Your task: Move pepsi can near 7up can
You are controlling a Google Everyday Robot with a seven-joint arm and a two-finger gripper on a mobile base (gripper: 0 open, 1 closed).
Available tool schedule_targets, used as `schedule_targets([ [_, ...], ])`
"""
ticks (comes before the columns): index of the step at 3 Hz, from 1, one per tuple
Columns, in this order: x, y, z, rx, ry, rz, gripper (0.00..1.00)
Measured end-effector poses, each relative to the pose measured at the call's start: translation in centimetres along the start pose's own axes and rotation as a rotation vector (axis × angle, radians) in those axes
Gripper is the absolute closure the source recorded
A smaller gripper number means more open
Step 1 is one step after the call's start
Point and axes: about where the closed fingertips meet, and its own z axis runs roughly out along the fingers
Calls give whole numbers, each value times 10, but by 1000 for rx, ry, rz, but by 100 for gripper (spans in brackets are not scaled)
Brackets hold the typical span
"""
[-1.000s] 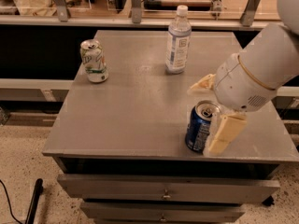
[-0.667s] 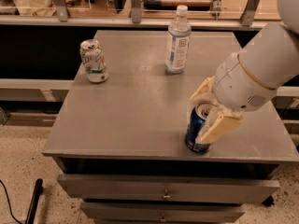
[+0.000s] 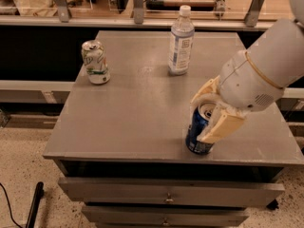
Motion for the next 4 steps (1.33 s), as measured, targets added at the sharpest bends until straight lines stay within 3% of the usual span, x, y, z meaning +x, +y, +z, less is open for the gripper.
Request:
schedule_targets([
  [1, -10, -10, -23, 11, -86, 37, 100],
  [2, -33, -41, -57, 54, -137, 86, 100],
  [3, -79, -79, -96, 135, -188, 113, 100],
  [4, -77, -77, -93, 130, -185, 111, 100],
])
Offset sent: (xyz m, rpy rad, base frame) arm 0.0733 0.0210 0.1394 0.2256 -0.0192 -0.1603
